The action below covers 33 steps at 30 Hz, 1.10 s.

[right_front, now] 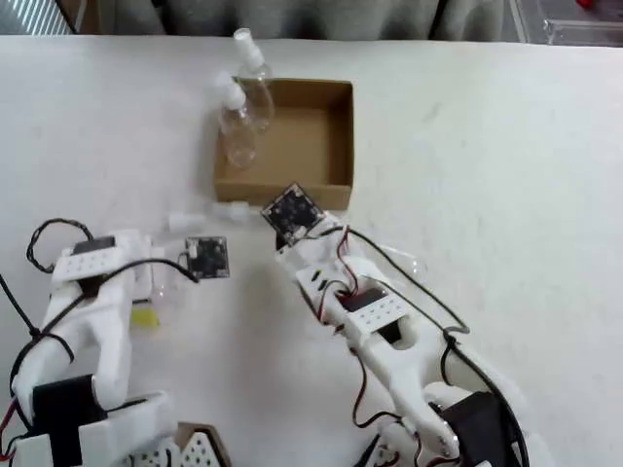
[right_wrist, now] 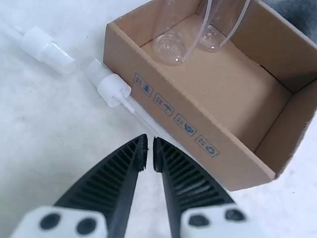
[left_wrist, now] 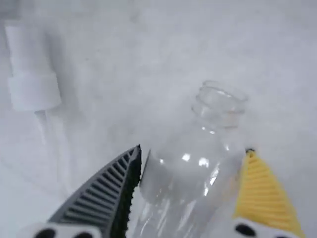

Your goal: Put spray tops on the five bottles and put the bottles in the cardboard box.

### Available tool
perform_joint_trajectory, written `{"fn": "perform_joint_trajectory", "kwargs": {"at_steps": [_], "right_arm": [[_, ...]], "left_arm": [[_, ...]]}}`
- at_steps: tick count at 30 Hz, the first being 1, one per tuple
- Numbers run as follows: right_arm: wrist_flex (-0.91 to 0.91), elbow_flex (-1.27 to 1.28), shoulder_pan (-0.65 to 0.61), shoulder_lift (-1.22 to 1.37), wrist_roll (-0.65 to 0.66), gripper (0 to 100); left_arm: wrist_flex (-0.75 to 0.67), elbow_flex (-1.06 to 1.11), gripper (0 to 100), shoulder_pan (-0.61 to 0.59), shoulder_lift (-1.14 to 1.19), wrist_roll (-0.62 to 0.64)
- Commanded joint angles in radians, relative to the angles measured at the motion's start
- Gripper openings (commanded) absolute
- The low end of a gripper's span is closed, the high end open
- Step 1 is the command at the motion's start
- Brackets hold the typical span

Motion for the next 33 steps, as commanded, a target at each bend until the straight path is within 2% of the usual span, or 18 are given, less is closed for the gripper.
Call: {"fn": "perform_joint_trajectory", "kwargs": {"at_steps": [1, 3, 4, 7, 13, 17, 24, 29, 33], "right_arm": [[0.005, -0.038, 0.01, -0.044, -0.003, 1.5], [0.005, -0.038, 0.01, -0.044, -0.003, 1.5], [0.005, -0.038, 0.01, -0.044, -0.003, 1.5], [0.005, -0.038, 0.01, -0.044, -0.003, 1.5], [0.005, -0.038, 0.012, -0.039, -0.003, 1.5], [0.005, -0.038, 0.012, -0.038, -0.003, 1.5], [0.005, -0.038, 0.012, -0.038, -0.003, 1.5], [0.005, -0.038, 0.013, -0.039, -0.003, 1.5], [0.005, -0.038, 0.012, -0.039, -0.003, 1.5]], "left_arm": [[0.023, -0.046, 13, -0.019, 0.035, 0.014], [0.071, -0.048, 3, -0.016, 0.035, 0.014], [0.1, -0.057, 2, -0.015, 0.033, 0.014], [0.232, -0.127, 6, -0.015, 0.033, 0.044], [0.465, -0.33, 3, 0.025, 0.035, 0.365], [0.551, -0.388, 2, 0.085, 0.035, 0.595], [0.555, -0.367, 2, 0.136, 0.033, 0.944], [0.427, -0.242, 2, 0.151, 0.033, 1.046], [0.31, -0.167, 2, 0.151, 0.033, 1.076]]}}
